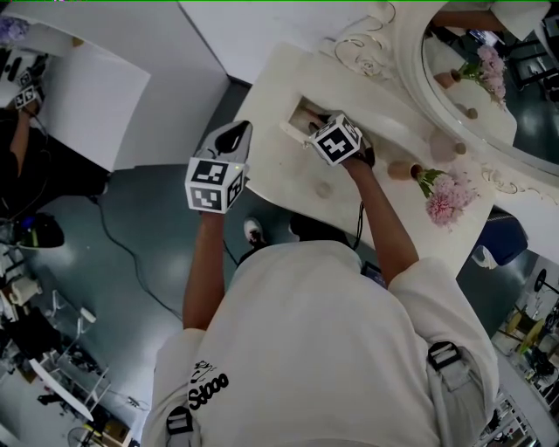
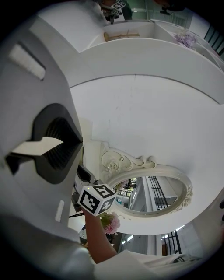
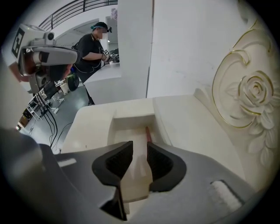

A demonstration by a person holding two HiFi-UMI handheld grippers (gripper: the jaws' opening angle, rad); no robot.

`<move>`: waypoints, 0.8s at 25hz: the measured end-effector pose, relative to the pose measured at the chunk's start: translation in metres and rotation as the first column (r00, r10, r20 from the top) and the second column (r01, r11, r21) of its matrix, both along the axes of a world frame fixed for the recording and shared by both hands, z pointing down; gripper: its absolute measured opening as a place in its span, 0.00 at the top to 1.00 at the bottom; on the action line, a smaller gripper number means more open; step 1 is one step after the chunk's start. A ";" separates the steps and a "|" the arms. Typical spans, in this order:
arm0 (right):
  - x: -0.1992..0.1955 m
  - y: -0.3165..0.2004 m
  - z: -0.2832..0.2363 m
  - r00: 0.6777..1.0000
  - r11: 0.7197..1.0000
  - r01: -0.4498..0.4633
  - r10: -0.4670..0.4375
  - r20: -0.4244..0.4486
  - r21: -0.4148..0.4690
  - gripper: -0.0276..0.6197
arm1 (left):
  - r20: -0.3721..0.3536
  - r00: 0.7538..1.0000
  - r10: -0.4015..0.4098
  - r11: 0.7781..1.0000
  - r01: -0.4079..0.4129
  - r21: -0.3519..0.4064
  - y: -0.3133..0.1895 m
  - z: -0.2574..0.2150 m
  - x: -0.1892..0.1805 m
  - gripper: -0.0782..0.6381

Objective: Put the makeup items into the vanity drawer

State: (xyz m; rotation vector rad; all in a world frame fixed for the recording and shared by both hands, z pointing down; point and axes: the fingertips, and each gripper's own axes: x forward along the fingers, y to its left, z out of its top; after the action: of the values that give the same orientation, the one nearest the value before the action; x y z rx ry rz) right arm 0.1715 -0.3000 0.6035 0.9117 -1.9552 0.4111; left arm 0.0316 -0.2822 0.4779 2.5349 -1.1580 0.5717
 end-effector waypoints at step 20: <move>0.020 0.137 -0.063 0.936 0.922 -0.345 0.325 0.134 0.176 0.71 | -0.091 0.957 0.276 0.961 -0.271 0.060 0.065 -0.017 0.009 0.87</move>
State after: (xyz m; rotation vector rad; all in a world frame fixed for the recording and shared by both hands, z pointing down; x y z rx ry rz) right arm 0.1914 -0.1630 0.5404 1.3901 -1.9585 0.4729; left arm 0.0403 -0.2170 0.4610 2.7514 -0.8011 0.4806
